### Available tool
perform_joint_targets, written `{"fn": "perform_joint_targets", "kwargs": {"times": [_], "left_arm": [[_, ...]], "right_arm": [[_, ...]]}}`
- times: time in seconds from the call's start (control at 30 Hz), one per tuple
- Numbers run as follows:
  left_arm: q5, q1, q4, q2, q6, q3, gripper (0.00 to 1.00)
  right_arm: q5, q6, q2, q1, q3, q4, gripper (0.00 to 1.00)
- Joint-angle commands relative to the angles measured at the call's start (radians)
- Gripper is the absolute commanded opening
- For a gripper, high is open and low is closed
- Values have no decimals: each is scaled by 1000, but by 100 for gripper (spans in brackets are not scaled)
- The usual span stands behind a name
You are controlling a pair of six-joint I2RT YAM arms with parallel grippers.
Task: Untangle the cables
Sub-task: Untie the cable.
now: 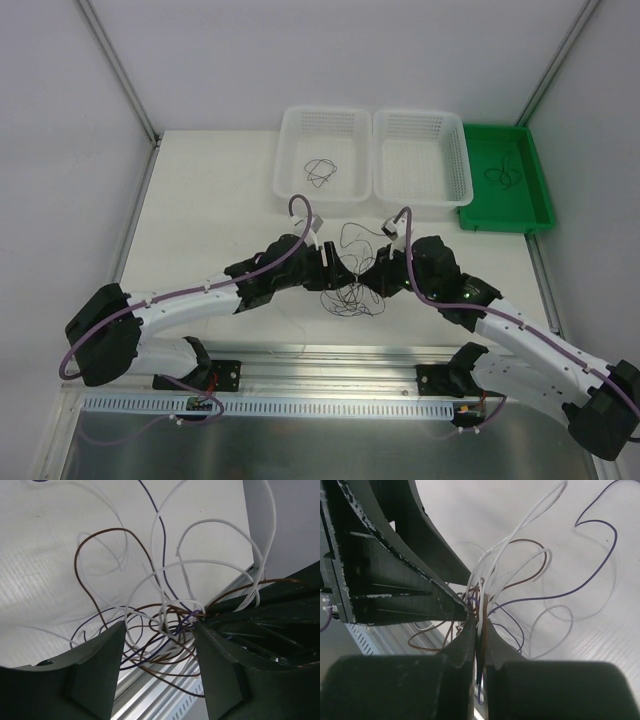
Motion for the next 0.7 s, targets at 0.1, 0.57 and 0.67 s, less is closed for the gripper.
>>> {"fn": "perform_joint_targets", "kwargs": {"times": [0.1, 0.57, 0.67], "left_arm": [[42, -33, 124, 53, -54, 52, 51], [-33, -45, 127, -28, -34, -24, 0], [-105, -26, 62, -128, -11, -64, 0]], "right_arm": [[29, -10, 36, 35, -1, 104, 1], [238, -14, 30, 40, -5, 0, 6], [384, 7, 6, 17, -4, -100, 7]]}}
